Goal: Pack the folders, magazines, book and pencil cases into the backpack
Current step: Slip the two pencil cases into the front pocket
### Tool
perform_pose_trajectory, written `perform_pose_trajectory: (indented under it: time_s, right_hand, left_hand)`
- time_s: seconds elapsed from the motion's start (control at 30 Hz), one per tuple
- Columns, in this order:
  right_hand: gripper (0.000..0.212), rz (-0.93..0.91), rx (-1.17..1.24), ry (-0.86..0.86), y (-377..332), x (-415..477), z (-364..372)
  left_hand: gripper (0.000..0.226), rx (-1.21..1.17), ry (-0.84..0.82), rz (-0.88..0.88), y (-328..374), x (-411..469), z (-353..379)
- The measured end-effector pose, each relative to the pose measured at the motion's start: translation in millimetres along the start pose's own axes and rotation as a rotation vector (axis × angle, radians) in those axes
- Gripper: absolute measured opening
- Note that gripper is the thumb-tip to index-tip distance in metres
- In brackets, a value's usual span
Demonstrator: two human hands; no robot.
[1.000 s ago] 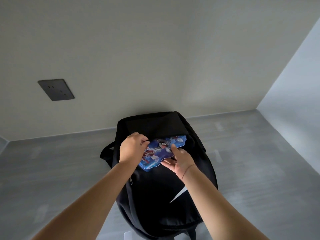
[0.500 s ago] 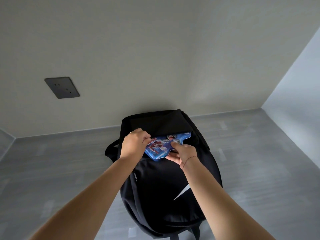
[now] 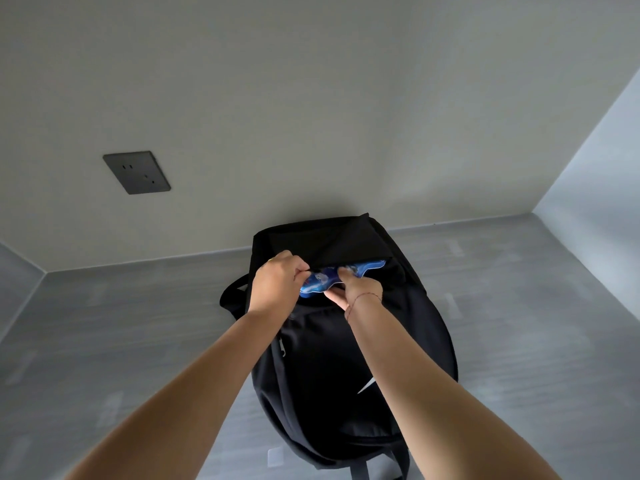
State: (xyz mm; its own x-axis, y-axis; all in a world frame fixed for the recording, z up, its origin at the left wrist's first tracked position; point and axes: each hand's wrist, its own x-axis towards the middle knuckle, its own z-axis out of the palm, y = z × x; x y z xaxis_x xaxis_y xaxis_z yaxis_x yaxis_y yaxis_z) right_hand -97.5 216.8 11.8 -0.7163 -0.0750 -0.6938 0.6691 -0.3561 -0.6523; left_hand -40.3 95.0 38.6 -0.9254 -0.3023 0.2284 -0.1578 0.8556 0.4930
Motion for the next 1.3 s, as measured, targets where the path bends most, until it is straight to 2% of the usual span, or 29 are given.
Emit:
perform_pose_trajectory:
  time_s: [0.17, 0.53, 0.63, 0.7, 0.77, 0.87, 1.0, 1.07, 1.3]
  right_hand:
    - [0.027, 0.09, -0.094, -0.075, 1.4, -4.7, -14.3]
    - [0.031, 0.225, 0.083, -0.042, 2.3, -3.5, 28.6]
    - [0.032, 0.214, 0.019, -0.064, 5.9, 1.5, 27.1]
    - [0.029, 0.141, -0.129, -0.089, 7.1, 2.6, 19.1]
    - [0.029, 0.028, -0.38, -0.099, 6.4, 3.1, 8.1]
    - [0.045, -0.154, -0.822, -0.143, 6.1, 10.8, -10.5]
    - [0.046, -0.455, -1.276, -0.146, 4.3, 20.6, -25.5]
    - [0.037, -0.541, -1.336, -0.149, 3.2, 21.7, -31.0]
    - [0.013, -0.673, -1.216, -0.202, -5.7, 6.7, -53.9]
  left_hand:
    - [0.012, -0.022, -0.01, -0.034, -3.2, -2.2, 1.7]
    - [0.007, -0.097, -0.032, -0.043, -4.2, -2.1, 5.1]
    - [0.009, -0.095, -0.027, -0.033, -7.6, -3.0, 6.9]
    - [0.009, -0.11, -0.022, -0.023, -9.5, -3.8, 7.3]
    - [0.008, -0.133, -0.002, -0.014, -11.8, -5.5, 6.5]
    - [0.01, -0.16, 0.024, -0.002, -18.2, -8.2, 4.9]
    - [0.018, -0.239, 0.03, -0.1, -25.1, -11.8, 3.6]
    - [0.023, -0.274, 0.015, -0.178, -26.9, -14.2, 2.8]
    - [0.033, -0.365, -0.111, -0.375, -32.6, -25.2, 4.1]
